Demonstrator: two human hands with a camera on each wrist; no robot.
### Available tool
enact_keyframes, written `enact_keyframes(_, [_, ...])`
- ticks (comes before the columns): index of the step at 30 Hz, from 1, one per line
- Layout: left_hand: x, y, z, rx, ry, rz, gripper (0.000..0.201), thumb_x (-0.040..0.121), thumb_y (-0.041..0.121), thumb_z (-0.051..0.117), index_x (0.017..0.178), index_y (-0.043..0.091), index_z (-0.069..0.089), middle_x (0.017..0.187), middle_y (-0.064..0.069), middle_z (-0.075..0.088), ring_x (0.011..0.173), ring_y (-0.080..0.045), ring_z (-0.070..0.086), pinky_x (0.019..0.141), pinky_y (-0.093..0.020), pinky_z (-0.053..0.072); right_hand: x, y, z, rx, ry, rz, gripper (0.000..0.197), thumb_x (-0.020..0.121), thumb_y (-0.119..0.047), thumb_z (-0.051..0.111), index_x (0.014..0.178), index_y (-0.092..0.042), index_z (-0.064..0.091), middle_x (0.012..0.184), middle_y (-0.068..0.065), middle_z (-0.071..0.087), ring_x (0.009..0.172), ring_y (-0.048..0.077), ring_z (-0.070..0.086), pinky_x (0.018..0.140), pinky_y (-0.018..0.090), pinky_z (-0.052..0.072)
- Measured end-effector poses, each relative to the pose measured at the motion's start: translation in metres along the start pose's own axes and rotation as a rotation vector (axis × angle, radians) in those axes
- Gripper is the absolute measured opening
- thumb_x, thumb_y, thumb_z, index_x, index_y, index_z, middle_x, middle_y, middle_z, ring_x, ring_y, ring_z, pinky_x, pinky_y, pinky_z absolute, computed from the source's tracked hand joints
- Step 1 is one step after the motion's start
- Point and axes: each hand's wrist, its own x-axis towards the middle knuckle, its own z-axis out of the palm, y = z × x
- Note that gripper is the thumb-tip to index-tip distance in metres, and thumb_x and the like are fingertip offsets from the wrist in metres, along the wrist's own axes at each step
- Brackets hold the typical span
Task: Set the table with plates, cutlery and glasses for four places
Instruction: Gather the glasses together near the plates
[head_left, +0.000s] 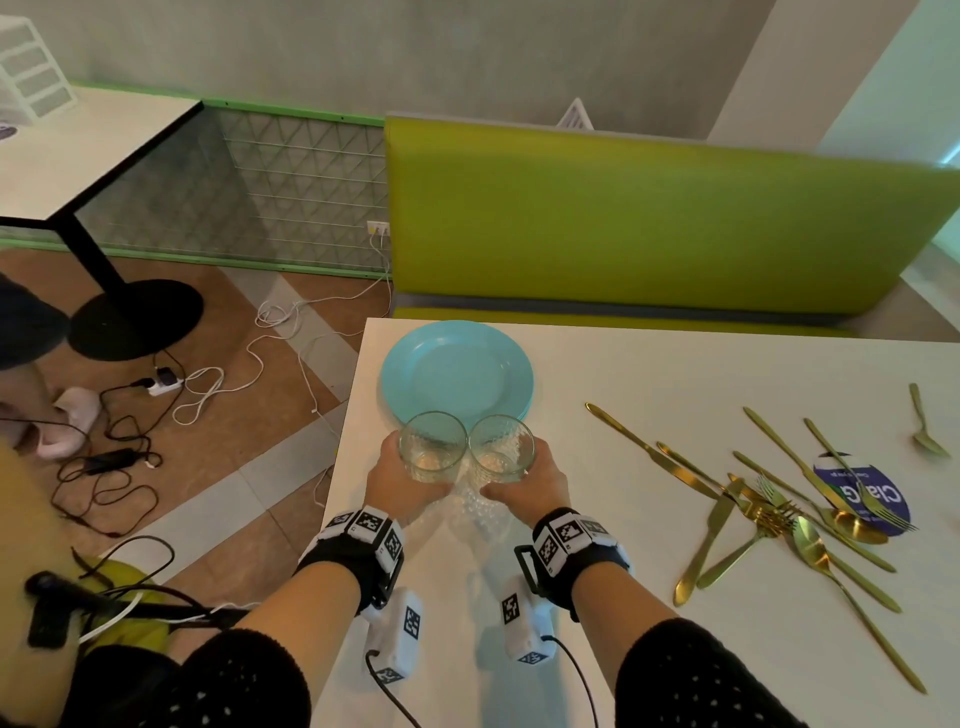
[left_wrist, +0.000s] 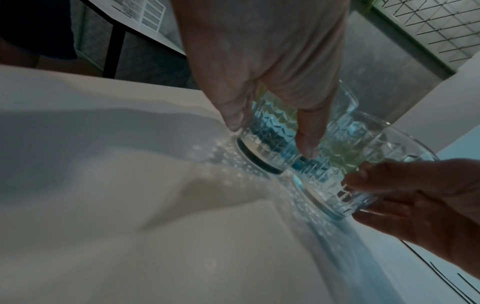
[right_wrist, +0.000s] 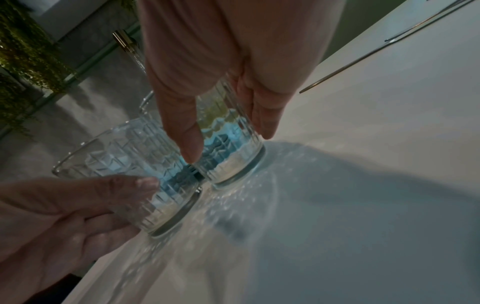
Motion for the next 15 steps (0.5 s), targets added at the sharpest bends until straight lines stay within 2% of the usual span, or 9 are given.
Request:
enact_keyframes(1, [-0.002,0.002,0.001,0.001,0.008,0.014,0.099,0.04,0.052,0.088,0.127,0.028,0.047,0.118,0.004,0.064,0.11,-0.02,0.063,0.093,-0.038,0.054,0.0,0.0,-0.002,-0.01,-0.013,0.001,0.083,0.067,-0.015,0.081,0.137,-0.021,0.036,0.127,0.005,0.057,0.117,0.022,0.054,0.088,0.022,0.042])
enact_keyframes(2, [-0.009,0.009,-0.001,0.005,0.033,0.029,0.11,0.041,0.05,0.09,0.135,0.023,0.04,0.133,-0.002,0.055,0.123,-0.025,0.054,0.102,-0.042,0.048,-0.001,0.0,-0.003,-0.023,-0.026,0.002,0.084,0.068,-0.014,0.08,0.139,-0.021,0.035,0.128,0.005,0.056,0.119,0.022,0.053,0.088,0.022,0.041])
enact_keyframes(4, [-0.029,0.027,-0.007,0.018,0.085,0.021,0.135,0.044,0.043,0.091,0.149,0.013,0.013,0.154,-0.011,0.022,0.143,-0.029,0.022,0.116,-0.045,0.025,-0.004,-0.001,-0.009,-0.046,-0.042,0.004,0.087,0.069,-0.013,0.079,0.141,-0.021,0.031,0.134,0.005,0.053,0.123,0.022,0.051,0.091,0.022,0.041])
enact_keyframes(5, [-0.038,0.035,-0.009,0.019,0.116,0.06,0.147,0.036,0.054,0.088,0.15,0.012,0.005,0.156,-0.011,0.012,0.145,-0.028,0.011,0.117,-0.046,0.018,-0.005,-0.001,-0.012,-0.051,-0.044,0.005,0.089,0.069,-0.012,0.079,0.143,-0.02,0.029,0.139,0.006,0.049,0.126,0.022,0.048,0.095,0.024,0.041])
enact_keyframes(7, [-0.054,0.051,-0.014,0.046,0.172,0.208,0.163,0.016,0.086,0.063,0.149,0.013,0.004,0.155,-0.011,0.007,0.144,-0.028,0.005,0.117,-0.048,0.013,-0.008,-0.002,-0.022,-0.05,-0.038,0.014,0.095,0.07,-0.01,0.08,0.146,-0.019,0.024,0.147,0.007,0.041,0.132,0.021,0.043,0.103,0.027,0.039])
enact_keyframes(8, [-0.056,0.055,-0.012,0.065,0.206,0.268,0.163,0.016,0.094,0.051,0.149,0.012,0.006,0.154,-0.012,0.008,0.143,-0.029,0.006,0.117,-0.048,0.012,-0.009,-0.003,-0.028,-0.046,-0.028,0.019,0.097,0.069,-0.01,0.08,0.147,-0.019,0.023,0.149,0.007,0.038,0.134,0.021,0.041,0.104,0.028,0.038])
enact_keyframes(9, [-0.058,0.061,-0.012,0.091,0.231,0.33,0.159,0.019,0.095,0.048,0.148,0.011,0.009,0.154,-0.014,0.009,0.142,-0.03,0.007,0.117,-0.047,0.012,-0.01,-0.005,-0.036,-0.039,-0.014,0.023,0.097,0.069,-0.009,0.08,0.147,-0.018,0.022,0.149,0.007,0.037,0.134,0.021,0.041,0.105,0.029,0.038])
enact_keyframes(12, [-0.06,0.088,-0.004,0.124,0.228,0.435,0.138,0.037,0.082,0.055,0.147,0.007,0.016,0.152,-0.015,0.016,0.141,-0.031,0.012,0.117,-0.045,0.012,-0.017,-0.008,-0.067,0.011,0.042,0.034,0.097,0.069,-0.006,0.081,0.146,-0.018,0.024,0.149,0.007,0.038,0.135,0.02,0.04,0.107,0.031,0.037])
enact_keyframes(15, [-0.067,0.128,0.011,0.103,0.182,0.54,0.128,0.045,0.074,0.06,0.145,0.004,0.021,0.15,-0.015,0.023,0.14,-0.031,0.017,0.115,-0.039,0.013,-0.025,-0.007,-0.107,0.027,0.116,0.043,0.094,0.068,-0.005,0.08,0.145,-0.017,0.026,0.146,0.008,0.041,0.134,0.021,0.041,0.107,0.034,0.04])
